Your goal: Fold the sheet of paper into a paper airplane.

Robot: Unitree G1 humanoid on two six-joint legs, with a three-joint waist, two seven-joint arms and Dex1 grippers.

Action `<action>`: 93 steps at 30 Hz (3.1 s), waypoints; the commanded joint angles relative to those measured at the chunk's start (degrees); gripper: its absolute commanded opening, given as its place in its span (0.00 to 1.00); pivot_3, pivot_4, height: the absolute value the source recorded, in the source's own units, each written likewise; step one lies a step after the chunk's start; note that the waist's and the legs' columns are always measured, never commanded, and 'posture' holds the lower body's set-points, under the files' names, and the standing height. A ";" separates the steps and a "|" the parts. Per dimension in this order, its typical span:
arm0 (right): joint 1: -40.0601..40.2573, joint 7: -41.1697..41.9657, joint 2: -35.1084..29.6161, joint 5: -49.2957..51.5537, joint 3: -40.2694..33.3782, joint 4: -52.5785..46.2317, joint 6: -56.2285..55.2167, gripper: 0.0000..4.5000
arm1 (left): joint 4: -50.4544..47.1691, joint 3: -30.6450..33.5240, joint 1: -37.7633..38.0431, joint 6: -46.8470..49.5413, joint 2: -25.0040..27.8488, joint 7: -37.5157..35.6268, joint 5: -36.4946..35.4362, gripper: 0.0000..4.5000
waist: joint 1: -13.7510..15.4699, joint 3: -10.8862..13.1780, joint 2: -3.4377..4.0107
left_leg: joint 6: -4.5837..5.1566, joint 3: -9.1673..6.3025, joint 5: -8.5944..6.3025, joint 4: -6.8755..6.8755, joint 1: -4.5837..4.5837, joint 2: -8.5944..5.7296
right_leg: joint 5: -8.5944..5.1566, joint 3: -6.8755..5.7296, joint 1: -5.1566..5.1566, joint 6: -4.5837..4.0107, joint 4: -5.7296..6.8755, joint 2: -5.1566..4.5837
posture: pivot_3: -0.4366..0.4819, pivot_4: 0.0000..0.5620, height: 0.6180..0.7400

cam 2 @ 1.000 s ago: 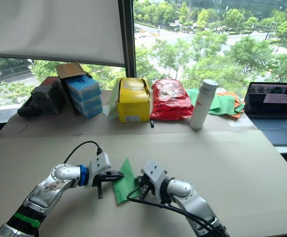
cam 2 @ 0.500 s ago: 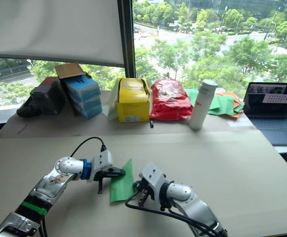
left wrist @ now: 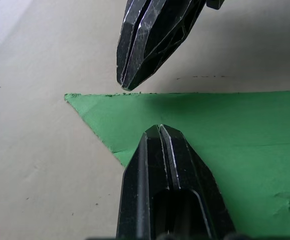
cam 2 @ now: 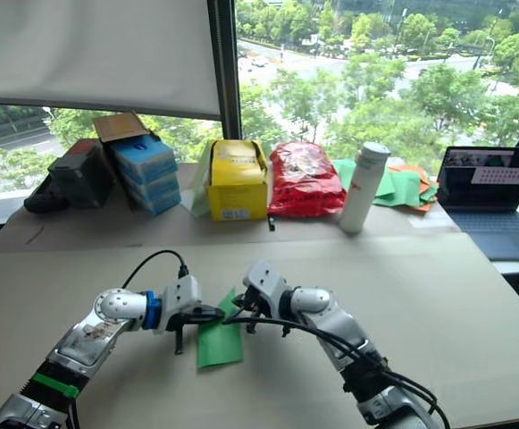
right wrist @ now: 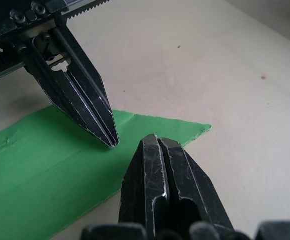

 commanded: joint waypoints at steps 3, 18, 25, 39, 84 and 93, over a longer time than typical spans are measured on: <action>-1.89 1.68 1.18 -2.22 1.31 5.21 -3.88 0.00 | -0.49 -1.60 2.13 1.74 0.76 0.06 2.11 0.01 | -0.21 0.00 0.01 | -0.01 0.00 0.00 0.00 0.04 0.02 | 0.00 0.02 0.01 0.00 0.00 0.01 | 0.48 0.27 1.00; -11.94 2.21 5.57 -5.36 -0.04 25.41 -11.22 0.00 | -1.64 -1.33 3.13 1.80 1.83 -0.15 2.52 0.01 | -0.53 -0.02 0.05 | -0.12 0.00 0.05 -0.09 0.31 0.05 | 0.00 0.13 0.06 -0.03 0.08 -0.10 | 0.48 0.27 1.00; -12.87 2.83 6.80 -6.08 -0.55 28.27 -12.85 0.00 | -1.73 -1.39 3.11 1.87 1.78 0.09 2.64 0.01 | -0.66 -0.02 0.07 | -0.14 -0.02 0.04 -0.11 0.31 0.06 | 0.00 0.31 0.02 -0.04 0.09 -0.24 | 0.48 0.27 1.00; -0.73 6.15 1.91 -3.68 -1.03 7.91 -7.34 0.00 | -1.75 -1.59 2.94 2.20 1.56 0.15 2.60 0.01 | -0.42 -0.02 0.17 | -0.08 -0.04 0.00 -0.13 0.12 0.02 | 0.01 0.42 -0.07 -0.04 0.04 -0.53 | 0.48 0.27 1.00; 13.71 13.61 -10.31 1.61 5.21 -17.56 7.92 0.00 | -1.26 -3.03 2.44 1.88 0.55 0.54 2.96 0.01 | 0.30 -0.17 0.27 | 0.42 -0.13 -0.30 -0.14 0.28 0.07 | 0.01 0.19 0.08 -0.01 -0.50 -0.61 | 0.48 0.27 1.00; 15.19 10.16 -9.08 17.24 -11.28 -29.05 14.52 0.00 | -7.22 5.05 1.31 9.24 2.64 0.61 -4.37 0.01 | 0.59 -0.10 0.26 | 0.25 -0.15 -0.19 -0.08 -0.22 0.07 | 0.08 0.19 -0.13 0.01 -0.48 -0.65 | 0.48 0.27 1.00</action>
